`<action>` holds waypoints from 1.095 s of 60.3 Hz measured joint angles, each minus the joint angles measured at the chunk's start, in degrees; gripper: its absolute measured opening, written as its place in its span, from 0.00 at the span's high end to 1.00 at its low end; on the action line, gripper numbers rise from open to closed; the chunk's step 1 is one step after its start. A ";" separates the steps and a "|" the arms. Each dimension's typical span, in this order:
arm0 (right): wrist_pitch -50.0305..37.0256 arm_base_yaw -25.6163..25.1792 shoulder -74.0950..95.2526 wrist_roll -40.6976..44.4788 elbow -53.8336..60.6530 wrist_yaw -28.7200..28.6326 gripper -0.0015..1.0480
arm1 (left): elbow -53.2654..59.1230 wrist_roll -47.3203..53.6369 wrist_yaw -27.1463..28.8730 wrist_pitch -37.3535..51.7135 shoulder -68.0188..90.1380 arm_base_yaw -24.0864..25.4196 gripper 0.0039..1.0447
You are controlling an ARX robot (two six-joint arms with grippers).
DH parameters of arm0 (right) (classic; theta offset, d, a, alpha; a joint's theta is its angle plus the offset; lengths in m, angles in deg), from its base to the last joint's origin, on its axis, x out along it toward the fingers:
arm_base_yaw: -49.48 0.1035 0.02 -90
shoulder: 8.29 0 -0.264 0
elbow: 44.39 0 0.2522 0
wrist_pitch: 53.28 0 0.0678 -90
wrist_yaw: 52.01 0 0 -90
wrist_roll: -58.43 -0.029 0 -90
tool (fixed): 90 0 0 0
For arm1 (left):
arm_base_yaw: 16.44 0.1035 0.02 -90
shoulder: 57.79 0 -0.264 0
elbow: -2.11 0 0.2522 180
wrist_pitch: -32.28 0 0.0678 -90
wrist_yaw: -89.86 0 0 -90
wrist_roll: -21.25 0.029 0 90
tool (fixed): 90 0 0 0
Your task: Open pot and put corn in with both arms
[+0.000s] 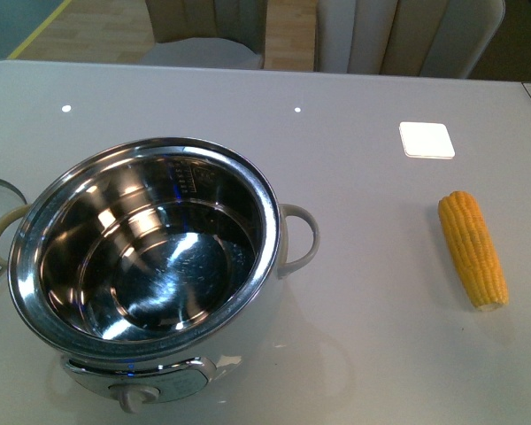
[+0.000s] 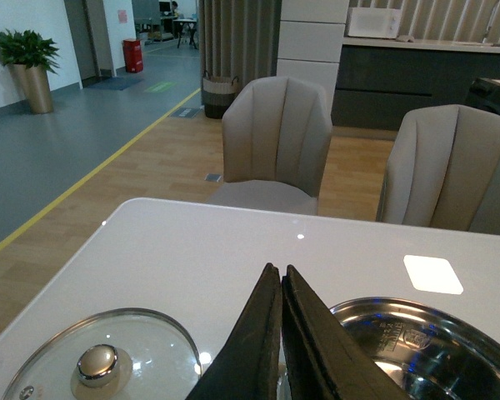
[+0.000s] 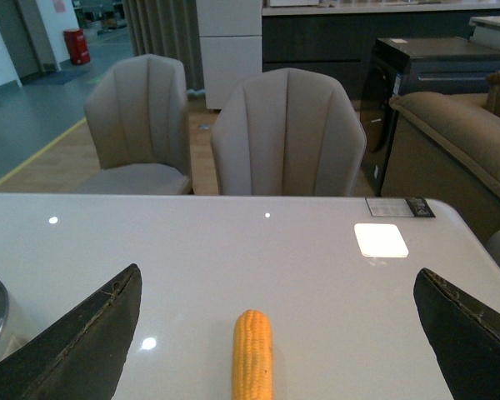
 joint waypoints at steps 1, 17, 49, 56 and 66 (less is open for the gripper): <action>0.00 0.00 0.00 0.00 0.00 0.00 0.08 | -0.02 0.00 0.02 -1.40 -1.27 0.00 0.97; 0.00 0.00 -0.02 0.00 0.00 0.00 0.08 | -0.02 0.00 0.00 -10.03 -9.73 0.00 0.97; 0.00 0.00 -0.02 0.00 0.00 0.00 0.08 | -0.02 0.00 0.00 -10.05 -9.75 0.00 0.21; 0.00 0.00 -0.02 0.00 0.00 0.00 0.08 | -0.02 0.13 0.00 -10.05 -9.75 0.00 0.05; 2.67 0.46 1.46 -1.88 -0.83 1.90 0.08 | -0.02 0.13 0.00 -10.05 -9.75 0.00 0.07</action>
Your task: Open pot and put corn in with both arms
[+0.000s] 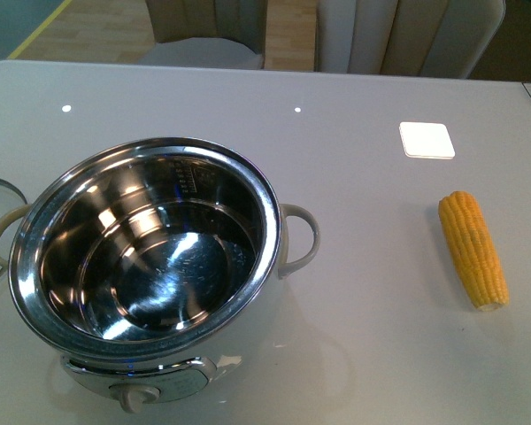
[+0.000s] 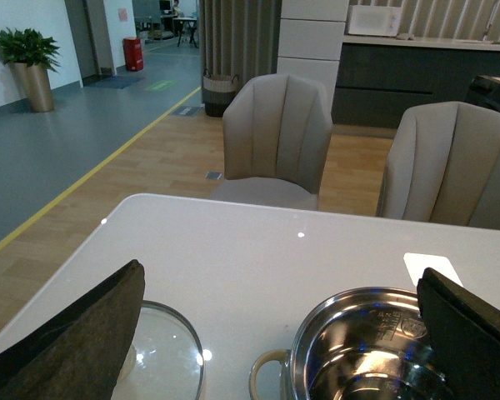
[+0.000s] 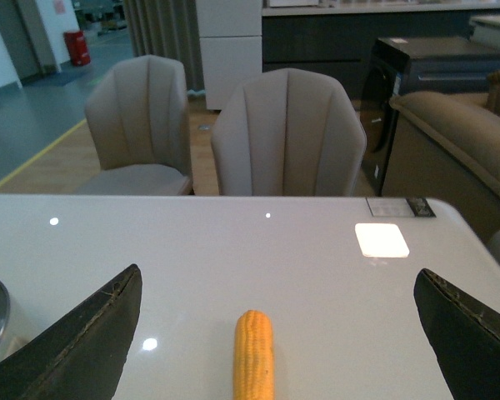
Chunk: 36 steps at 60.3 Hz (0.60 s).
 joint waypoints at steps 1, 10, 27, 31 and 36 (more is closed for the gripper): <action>4.66 0.61 1.97 -2.23 -1.95 2.25 0.08 | 0.00 0.00 0.00 0.00 0.00 0.00 0.07; 28.09 -1.03 25.70 -18.73 -12.13 4.55 0.08 | 0.00 0.00 0.00 -0.04 -0.07 0.00 0.07; 5.66 -3.89 54.75 -13.00 -15.34 -1.09 0.08 | 0.00 0.00 0.00 -0.04 -0.07 0.00 0.07; -0.48 -3.52 63.06 -10.12 -16.70 -1.14 0.08 | 0.00 0.00 0.00 -0.04 -0.07 0.00 0.07; -7.02 -2.36 73.81 -7.23 -19.67 -1.14 0.08 | 0.00 0.02 0.00 -0.04 -0.07 0.00 0.07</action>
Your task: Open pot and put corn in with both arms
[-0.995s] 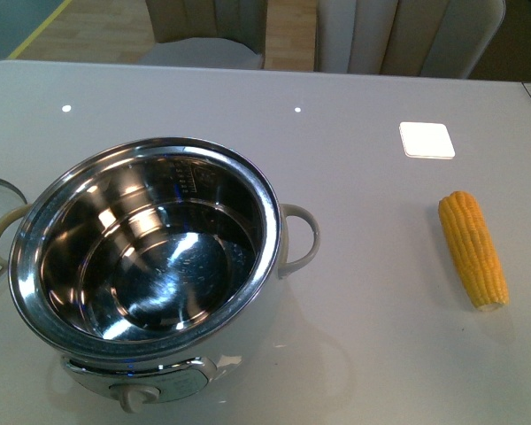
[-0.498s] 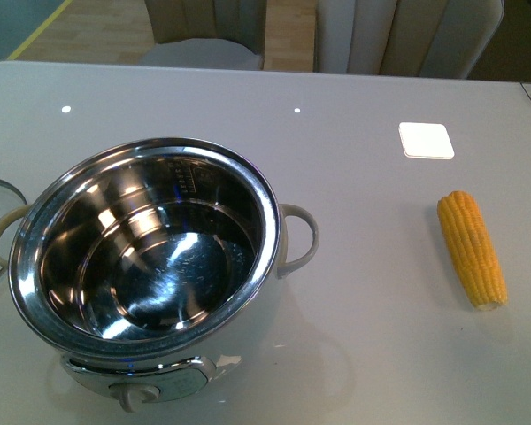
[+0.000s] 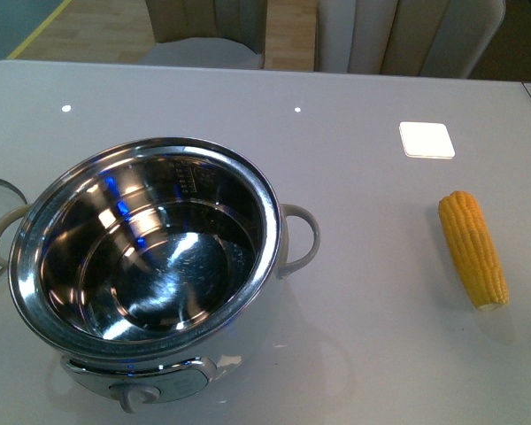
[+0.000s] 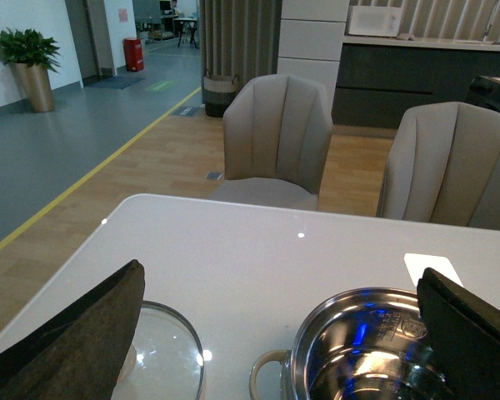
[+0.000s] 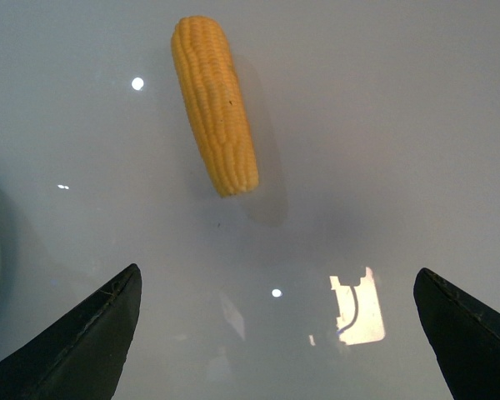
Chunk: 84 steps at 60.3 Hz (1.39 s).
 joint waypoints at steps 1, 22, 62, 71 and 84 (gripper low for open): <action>-0.66 0.20 1.27 0.24 -0.42 0.02 0.08 | 0.00 0.00 0.00 0.00 0.00 0.00 0.07; -7.32 5.40 31.91 6.29 -16.74 1.62 0.08 | 0.00 -0.02 0.00 0.00 0.00 0.00 0.07; -4.26 5.64 52.72 7.19 -37.27 4.15 0.08 | 0.00 -0.02 0.00 0.00 0.00 0.00 0.07; -4.13 4.90 54.99 7.21 -38.42 4.42 0.24 | 0.00 -0.02 0.00 0.00 0.00 0.00 0.07; -5.07 4.39 56.11 7.19 -37.70 3.85 0.55 | 0.00 -0.02 0.00 0.00 0.00 0.00 0.07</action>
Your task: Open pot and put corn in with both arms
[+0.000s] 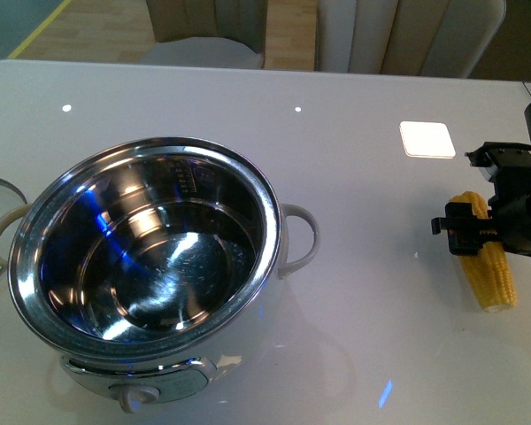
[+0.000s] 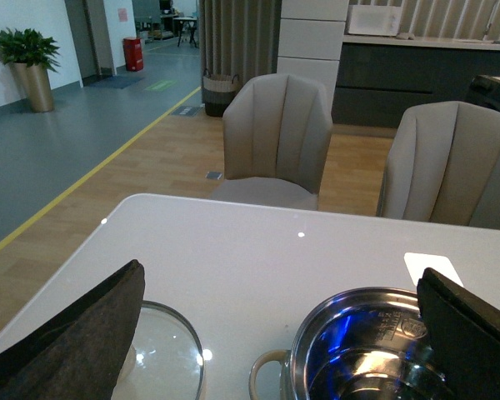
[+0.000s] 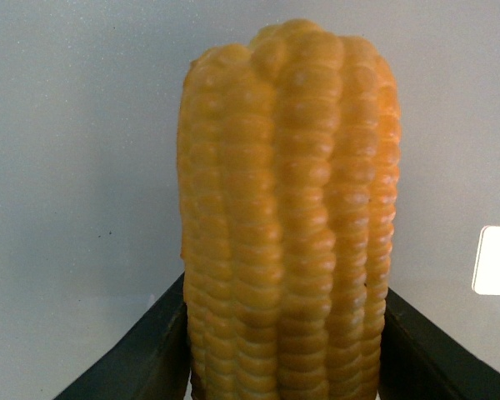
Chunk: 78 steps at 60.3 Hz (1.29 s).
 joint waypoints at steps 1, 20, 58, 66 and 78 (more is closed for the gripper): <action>-0.26 0.00 0.00 -0.02 0.22 -0.15 0.57 | 0.00 0.00 0.00 0.00 0.00 0.00 0.07; -3.78 -0.63 -7.69 -3.41 8.09 -6.38 0.74 | 0.00 0.00 0.00 0.00 0.00 0.00 0.07; -0.33 17.22 -28.09 -25.86 0.20 -12.85 0.78 | 0.00 0.00 0.00 0.00 0.00 0.00 0.07; 1.07 21.75 -24.24 -29.59 -5.46 -12.70 0.78 | 0.00 0.02 0.00 0.00 0.00 0.00 0.07; 2.47 26.49 -20.04 -33.07 -9.92 -12.79 0.78 | 0.00 0.00 0.00 0.00 0.00 0.00 0.07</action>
